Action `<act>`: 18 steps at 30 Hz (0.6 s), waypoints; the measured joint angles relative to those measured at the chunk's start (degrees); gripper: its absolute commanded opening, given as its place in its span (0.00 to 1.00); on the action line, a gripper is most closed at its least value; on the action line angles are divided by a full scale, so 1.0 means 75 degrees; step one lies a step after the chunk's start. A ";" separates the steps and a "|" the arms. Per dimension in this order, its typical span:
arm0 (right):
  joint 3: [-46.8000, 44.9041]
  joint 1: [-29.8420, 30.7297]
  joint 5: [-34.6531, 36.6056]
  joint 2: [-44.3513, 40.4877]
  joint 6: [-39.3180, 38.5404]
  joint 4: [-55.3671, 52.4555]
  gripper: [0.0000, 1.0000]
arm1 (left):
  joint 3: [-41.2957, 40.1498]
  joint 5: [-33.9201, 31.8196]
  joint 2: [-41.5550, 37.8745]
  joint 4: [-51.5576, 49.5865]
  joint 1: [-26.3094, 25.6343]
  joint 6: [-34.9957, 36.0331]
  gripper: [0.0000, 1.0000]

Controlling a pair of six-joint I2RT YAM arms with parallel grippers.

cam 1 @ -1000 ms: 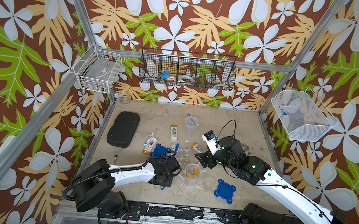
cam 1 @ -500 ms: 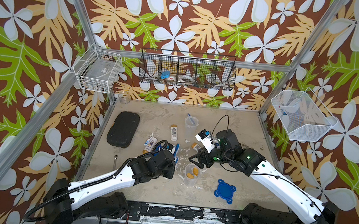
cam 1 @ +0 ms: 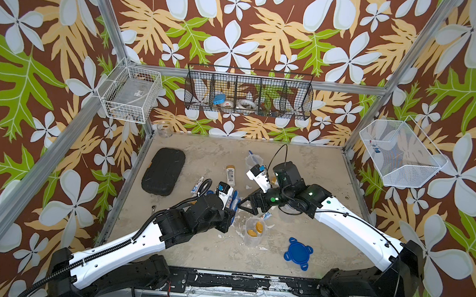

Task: Pack away toiletry kits
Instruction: Place the toiletry item into the container.

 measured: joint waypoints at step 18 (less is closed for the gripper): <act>0.0111 0.0003 -0.0962 0.0618 0.0274 0.0391 0.22 | 0.0140 0.0420 0.0364 0.0358 0.0000 0.0344 0.00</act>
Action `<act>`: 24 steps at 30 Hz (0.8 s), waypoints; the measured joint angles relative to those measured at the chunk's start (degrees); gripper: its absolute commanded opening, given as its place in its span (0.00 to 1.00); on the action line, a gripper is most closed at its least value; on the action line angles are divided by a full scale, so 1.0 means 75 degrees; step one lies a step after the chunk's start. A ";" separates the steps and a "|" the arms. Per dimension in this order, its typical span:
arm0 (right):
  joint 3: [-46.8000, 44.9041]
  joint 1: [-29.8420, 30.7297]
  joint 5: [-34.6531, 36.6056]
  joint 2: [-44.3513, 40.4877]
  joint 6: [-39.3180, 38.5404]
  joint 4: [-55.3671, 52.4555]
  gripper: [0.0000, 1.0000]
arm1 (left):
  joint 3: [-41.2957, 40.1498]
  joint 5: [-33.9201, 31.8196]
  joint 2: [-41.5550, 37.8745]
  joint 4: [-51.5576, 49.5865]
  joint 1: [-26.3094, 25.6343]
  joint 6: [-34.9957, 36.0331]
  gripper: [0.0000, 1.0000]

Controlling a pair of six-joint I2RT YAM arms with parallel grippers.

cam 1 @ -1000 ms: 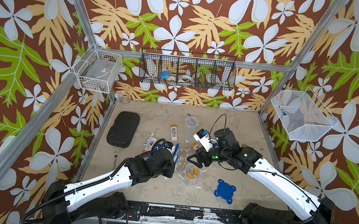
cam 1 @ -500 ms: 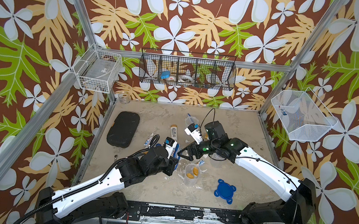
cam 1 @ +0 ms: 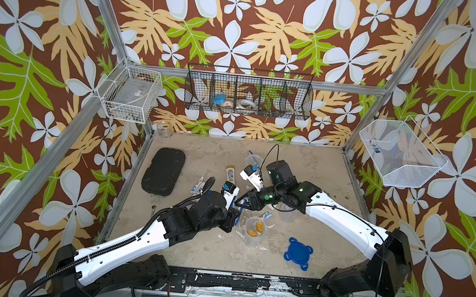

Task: Pack away toiletry kits
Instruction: Place the toiletry item into the container.

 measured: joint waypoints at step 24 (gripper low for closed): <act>-0.0766 -0.0353 0.1078 -0.1670 -0.0478 -0.0449 0.01 | -0.0452 -0.0600 -0.0717 -0.0487 0.0326 -0.0667 0.63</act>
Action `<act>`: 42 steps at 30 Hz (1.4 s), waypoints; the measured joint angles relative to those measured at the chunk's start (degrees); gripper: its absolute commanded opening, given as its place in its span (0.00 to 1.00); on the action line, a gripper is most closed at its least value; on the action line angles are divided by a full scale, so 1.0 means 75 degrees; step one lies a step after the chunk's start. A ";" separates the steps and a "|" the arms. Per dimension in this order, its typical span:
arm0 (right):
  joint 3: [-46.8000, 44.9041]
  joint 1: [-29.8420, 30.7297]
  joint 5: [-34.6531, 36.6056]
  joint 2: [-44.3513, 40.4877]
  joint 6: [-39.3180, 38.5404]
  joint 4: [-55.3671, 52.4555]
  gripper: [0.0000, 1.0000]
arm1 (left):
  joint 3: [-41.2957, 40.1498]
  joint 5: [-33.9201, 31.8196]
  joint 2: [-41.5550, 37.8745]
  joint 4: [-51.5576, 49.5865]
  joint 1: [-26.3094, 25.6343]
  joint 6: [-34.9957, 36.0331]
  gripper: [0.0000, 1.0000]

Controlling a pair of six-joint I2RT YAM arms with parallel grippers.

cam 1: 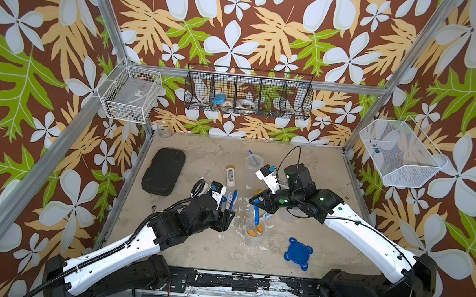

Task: Pack away toiletry kits
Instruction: Place the toiletry item into the container.

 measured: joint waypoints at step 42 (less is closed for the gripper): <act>-0.1912 0.0396 0.0863 -0.0839 -0.0370 0.1708 0.17 | -0.0152 0.0096 0.0734 0.0175 0.0519 -0.0114 0.61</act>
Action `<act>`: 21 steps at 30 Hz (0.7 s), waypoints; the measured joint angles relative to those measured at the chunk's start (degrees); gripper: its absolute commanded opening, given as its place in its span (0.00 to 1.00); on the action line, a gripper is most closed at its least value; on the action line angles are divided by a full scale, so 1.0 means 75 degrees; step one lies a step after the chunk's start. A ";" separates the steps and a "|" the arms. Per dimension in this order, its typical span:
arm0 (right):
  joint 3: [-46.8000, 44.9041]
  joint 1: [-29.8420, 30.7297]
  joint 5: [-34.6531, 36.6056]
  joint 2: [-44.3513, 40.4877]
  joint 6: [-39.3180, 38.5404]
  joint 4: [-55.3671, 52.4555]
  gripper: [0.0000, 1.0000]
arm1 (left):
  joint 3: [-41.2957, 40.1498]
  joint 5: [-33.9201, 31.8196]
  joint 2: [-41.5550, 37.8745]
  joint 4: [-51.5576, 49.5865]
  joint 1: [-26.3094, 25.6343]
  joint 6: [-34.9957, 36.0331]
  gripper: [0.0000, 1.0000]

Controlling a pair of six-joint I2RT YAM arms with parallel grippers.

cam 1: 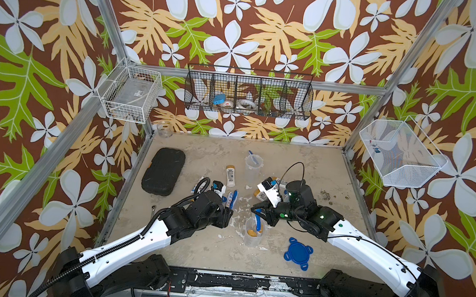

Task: Pack away toiletry kits
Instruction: Place the toiletry item into the container.

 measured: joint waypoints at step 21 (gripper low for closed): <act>-0.0009 0.0146 0.0595 -0.0099 -0.0134 -0.0131 0.42 | 0.0006 0.0026 0.0082 0.0047 0.0134 0.0117 0.61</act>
